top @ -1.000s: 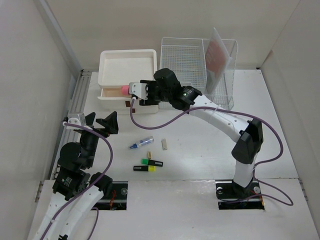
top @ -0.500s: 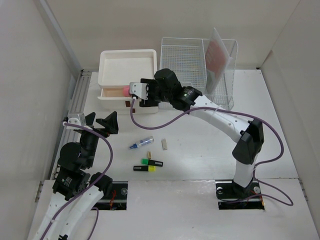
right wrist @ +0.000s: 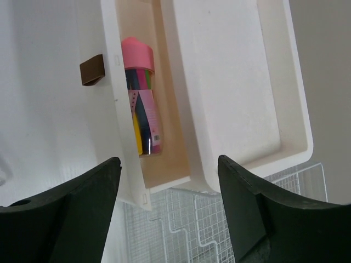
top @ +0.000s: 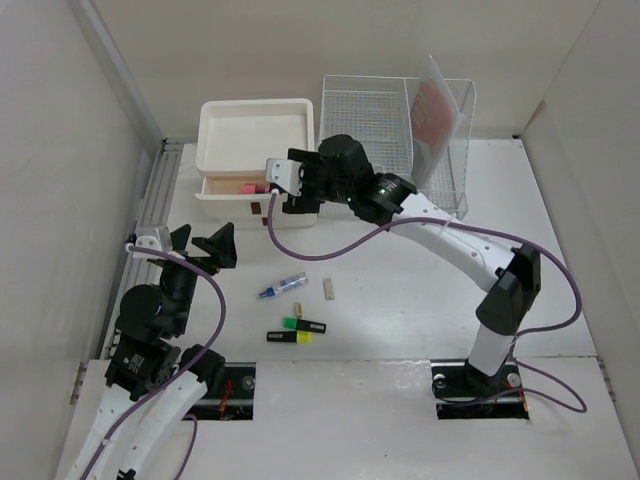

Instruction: Organize the desk

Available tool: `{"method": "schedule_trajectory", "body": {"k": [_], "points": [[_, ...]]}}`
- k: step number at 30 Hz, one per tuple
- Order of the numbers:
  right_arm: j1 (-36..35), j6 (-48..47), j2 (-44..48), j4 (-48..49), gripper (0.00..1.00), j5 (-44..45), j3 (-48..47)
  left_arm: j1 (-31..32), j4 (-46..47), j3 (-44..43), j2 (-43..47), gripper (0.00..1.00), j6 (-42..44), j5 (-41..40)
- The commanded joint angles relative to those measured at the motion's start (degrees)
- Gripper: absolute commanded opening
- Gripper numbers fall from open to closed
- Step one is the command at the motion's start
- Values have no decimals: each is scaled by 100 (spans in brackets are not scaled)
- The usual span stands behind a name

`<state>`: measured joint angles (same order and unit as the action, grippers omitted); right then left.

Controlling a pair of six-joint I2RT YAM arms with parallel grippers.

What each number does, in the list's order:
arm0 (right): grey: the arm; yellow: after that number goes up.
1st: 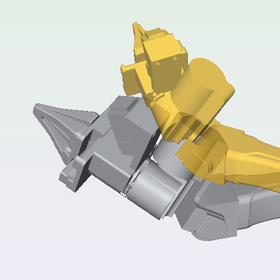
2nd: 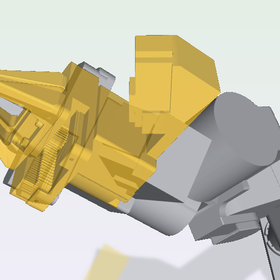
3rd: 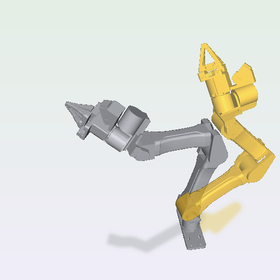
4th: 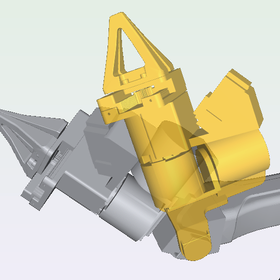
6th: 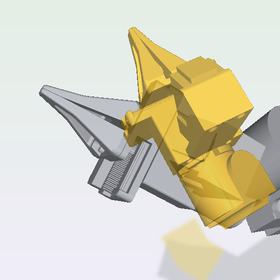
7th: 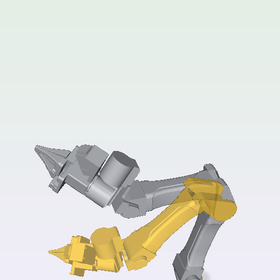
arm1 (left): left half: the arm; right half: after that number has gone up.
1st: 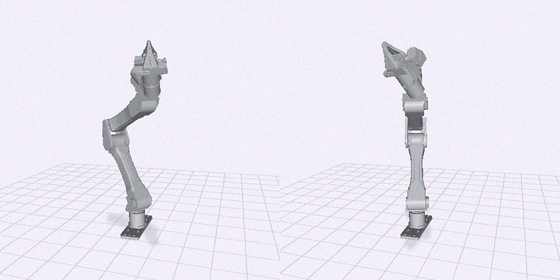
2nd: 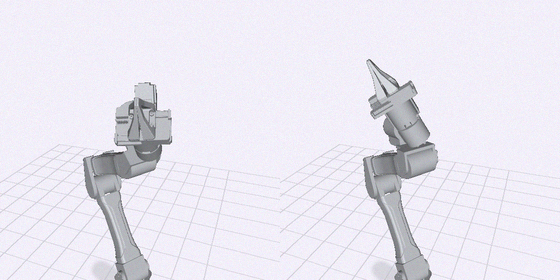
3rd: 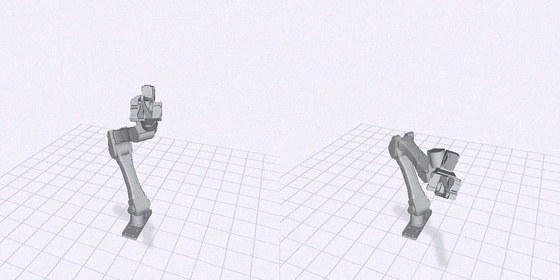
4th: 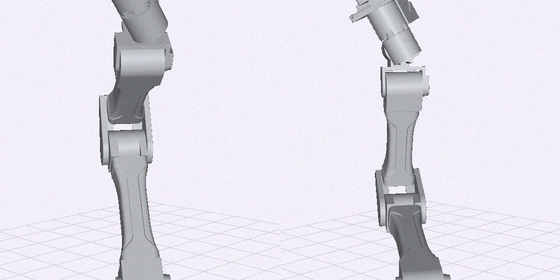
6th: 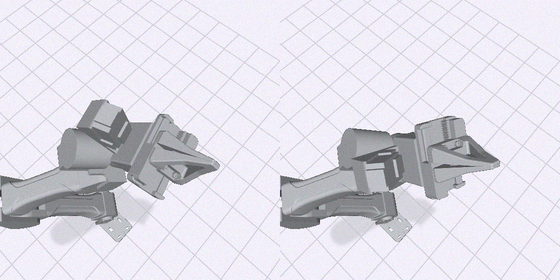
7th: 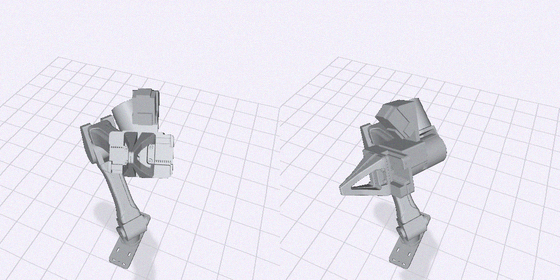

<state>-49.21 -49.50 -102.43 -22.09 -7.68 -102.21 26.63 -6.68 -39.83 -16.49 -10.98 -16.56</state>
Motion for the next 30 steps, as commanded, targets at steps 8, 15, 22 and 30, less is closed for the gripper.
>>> {"method": "schedule_trajectory", "body": {"k": [8, 15, 22, 30], "points": [[-36, 1143, 725, 65, 10, -1374, 395, 35, 228, 20, -30, 99, 52, 3], [-36, 1197, -303, -876, 0, -2150, 88, 35, 228, 20, -30, 99, 52, 3], [-36, 1336, -865, -684, 0, -1712, -220, 35, 228, 20, -30, 99, 52, 3], [-36, 1583, -972, -173, 0, -1033, -220, 35, 228, 20, 23, 99, 52, 3]]}}
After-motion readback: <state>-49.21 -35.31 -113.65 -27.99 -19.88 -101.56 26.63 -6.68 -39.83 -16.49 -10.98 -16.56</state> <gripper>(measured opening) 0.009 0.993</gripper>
